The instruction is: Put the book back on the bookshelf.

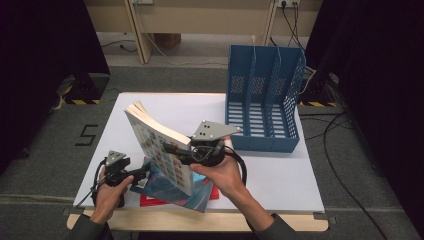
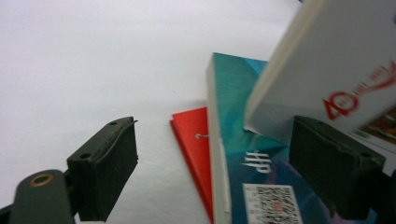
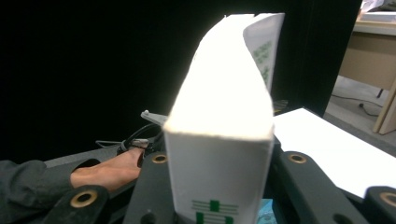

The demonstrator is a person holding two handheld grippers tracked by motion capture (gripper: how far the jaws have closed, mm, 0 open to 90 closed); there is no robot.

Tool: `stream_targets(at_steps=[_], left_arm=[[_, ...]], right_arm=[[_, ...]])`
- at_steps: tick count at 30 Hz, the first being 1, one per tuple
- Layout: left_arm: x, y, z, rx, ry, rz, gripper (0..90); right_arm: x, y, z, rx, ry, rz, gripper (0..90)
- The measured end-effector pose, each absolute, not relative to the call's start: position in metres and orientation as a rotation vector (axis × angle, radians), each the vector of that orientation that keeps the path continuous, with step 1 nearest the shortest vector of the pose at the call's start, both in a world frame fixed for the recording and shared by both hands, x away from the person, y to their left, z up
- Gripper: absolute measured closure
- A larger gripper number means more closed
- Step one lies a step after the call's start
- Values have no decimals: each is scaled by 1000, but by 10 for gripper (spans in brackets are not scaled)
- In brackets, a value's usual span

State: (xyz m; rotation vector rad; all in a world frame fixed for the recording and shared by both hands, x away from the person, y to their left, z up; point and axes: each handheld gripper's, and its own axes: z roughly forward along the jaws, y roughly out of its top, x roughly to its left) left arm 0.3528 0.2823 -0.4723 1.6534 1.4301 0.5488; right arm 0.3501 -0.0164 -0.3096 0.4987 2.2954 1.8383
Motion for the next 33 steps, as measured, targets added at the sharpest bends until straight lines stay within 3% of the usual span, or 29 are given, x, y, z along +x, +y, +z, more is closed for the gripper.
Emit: stream_targets(at_steps=[17, 24, 33], left_arm=[[371, 324, -483, 1533, 1584, 601, 147], [377, 328, -492, 1576, 1621, 570, 147], [380, 318, -504, 1817, 1583, 681, 129]], right_arm=[[385, -27, -310, 656, 2374, 2027, 712], [400, -29, -308, 736, 2381, 2043, 712], [420, -37, -301, 831, 2335, 2020, 707]])
